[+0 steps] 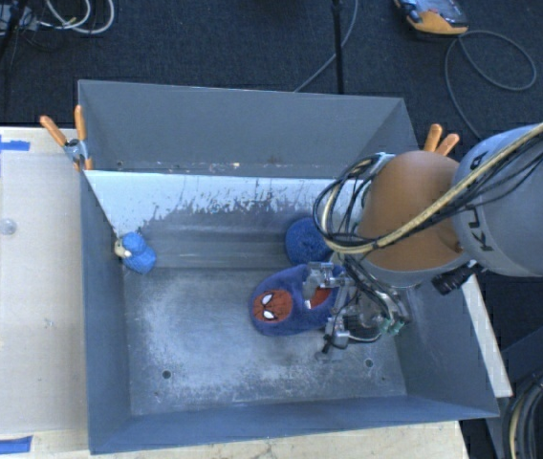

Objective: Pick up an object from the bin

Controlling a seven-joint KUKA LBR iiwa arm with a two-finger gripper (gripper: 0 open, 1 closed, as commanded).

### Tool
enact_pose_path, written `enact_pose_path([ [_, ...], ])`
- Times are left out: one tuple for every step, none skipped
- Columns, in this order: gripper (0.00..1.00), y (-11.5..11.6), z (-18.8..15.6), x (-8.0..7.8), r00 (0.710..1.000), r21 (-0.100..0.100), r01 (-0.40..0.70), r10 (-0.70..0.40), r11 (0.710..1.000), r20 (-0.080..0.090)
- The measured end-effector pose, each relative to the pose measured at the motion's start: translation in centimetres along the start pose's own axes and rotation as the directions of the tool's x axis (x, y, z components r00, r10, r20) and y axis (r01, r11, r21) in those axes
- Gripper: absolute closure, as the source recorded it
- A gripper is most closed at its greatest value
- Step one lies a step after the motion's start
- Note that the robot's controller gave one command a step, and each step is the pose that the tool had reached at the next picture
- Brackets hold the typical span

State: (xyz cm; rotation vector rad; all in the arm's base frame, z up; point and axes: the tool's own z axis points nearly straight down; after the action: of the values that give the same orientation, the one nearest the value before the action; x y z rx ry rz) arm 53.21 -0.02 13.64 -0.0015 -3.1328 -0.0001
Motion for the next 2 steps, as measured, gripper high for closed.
enact_pose_path([
  [0.00, 0.0, -0.4, -0.2, 1.000, 0.000, 0.000, 0.000, 1.000, 0.007],
  [0.00, 0.9, 1.3, -3.1, 1.000, 0.001, 0.005, -0.005, 1.000, 0.008],
])
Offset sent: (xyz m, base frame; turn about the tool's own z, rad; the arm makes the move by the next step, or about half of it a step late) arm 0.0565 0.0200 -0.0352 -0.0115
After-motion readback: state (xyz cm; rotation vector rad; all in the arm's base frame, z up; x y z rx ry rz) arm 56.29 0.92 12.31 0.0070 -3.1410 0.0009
